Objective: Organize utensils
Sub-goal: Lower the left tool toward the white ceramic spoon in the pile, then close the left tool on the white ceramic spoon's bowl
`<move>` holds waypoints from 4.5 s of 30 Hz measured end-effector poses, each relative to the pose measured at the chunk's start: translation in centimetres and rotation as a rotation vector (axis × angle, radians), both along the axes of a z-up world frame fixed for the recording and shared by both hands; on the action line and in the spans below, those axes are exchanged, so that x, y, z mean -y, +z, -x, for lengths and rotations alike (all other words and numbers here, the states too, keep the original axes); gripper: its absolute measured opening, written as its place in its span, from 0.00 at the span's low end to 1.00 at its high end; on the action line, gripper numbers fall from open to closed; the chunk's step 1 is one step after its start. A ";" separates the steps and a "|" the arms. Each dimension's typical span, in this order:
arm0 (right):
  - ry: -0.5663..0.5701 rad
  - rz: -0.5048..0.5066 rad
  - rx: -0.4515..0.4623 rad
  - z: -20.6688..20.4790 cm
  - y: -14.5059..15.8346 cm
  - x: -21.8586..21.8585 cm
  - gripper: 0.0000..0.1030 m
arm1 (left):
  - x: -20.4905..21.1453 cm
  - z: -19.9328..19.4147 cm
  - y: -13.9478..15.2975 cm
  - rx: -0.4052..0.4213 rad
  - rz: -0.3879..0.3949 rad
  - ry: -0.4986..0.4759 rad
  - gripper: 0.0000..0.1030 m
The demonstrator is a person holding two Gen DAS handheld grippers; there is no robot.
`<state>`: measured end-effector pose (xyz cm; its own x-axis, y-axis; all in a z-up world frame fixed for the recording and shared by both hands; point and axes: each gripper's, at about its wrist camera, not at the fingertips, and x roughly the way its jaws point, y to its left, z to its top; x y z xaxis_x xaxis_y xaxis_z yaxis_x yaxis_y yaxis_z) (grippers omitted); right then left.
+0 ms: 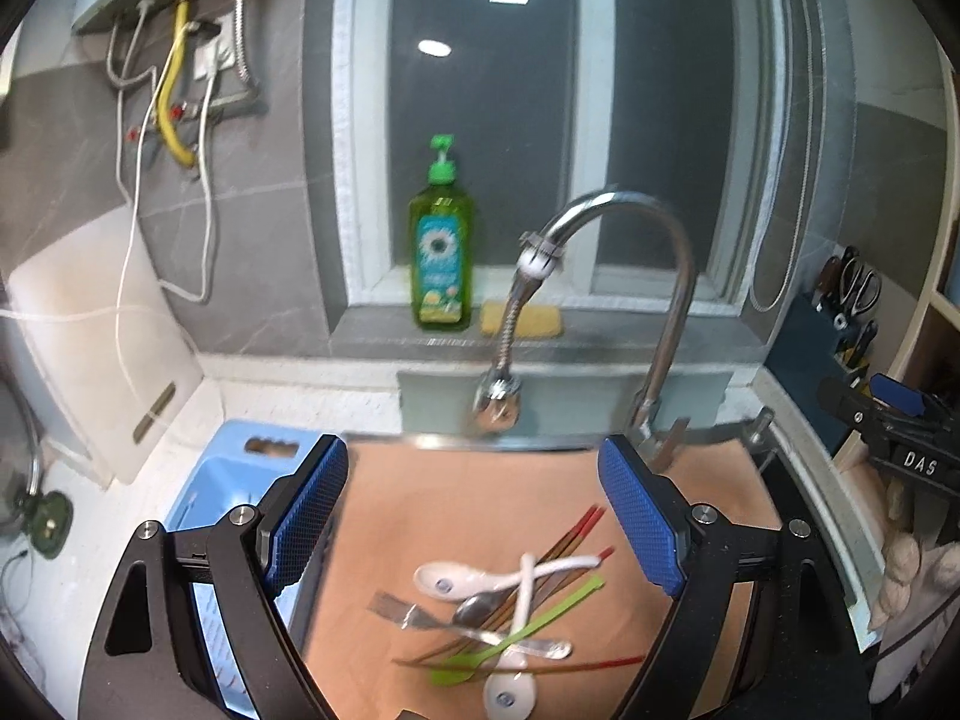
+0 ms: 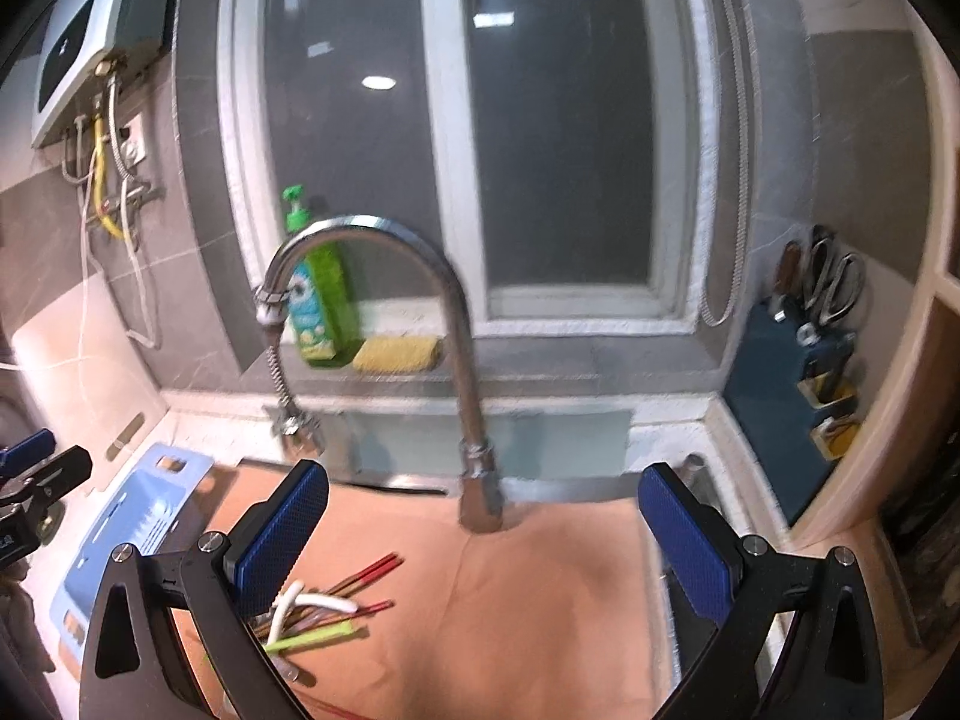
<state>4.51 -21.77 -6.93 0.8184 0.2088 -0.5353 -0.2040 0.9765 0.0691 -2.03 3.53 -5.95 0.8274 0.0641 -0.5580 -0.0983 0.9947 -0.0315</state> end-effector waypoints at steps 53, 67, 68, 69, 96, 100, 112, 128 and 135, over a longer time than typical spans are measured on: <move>0.496 -0.172 -0.793 1.3 -21.7 -9.4 0.22 | 0.2 1.5 -19.7 -0.554 0.356 -0.048 0.13; 0.437 -0.169 -0.738 -1.0 -21.4 -8.6 0.18 | 2.1 1.9 -20.0 -0.563 0.344 -0.130 0.13; 0.434 -0.167 -0.734 -1.1 -21.4 -8.5 0.18 | 2.4 2.0 -20.0 -0.568 0.342 -0.143 0.13; 0.431 -0.165 -0.730 -1.2 -21.4 -8.5 0.18 | 2.8 2.0 -20.0 -0.573 0.340 -0.155 0.13; 0.288 -0.237 -0.685 -4.1 -20.2 -1.5 0.20 | 10.2 -1.1 -20.1 -0.628 0.278 -0.384 0.13; 0.255 -0.237 -0.672 -3.8 -19.7 0.2 0.20 | 11.6 -1.8 -19.7 -0.617 0.218 -0.403 0.13; 0.279 -0.223 -0.664 -4.0 -18.4 1.3 0.20 | 10.5 -3.1 -20.4 -0.644 0.277 -0.403 0.13; 0.285 -0.190 -0.560 -5.3 -18.8 -0.7 0.19 | 11.4 -3.9 -20.8 -0.669 0.248 -0.451 0.13; 0.315 -0.120 -0.563 -6.4 -18.7 -1.7 0.19 | 11.6 -4.1 -20.6 -0.664 0.272 -0.468 0.13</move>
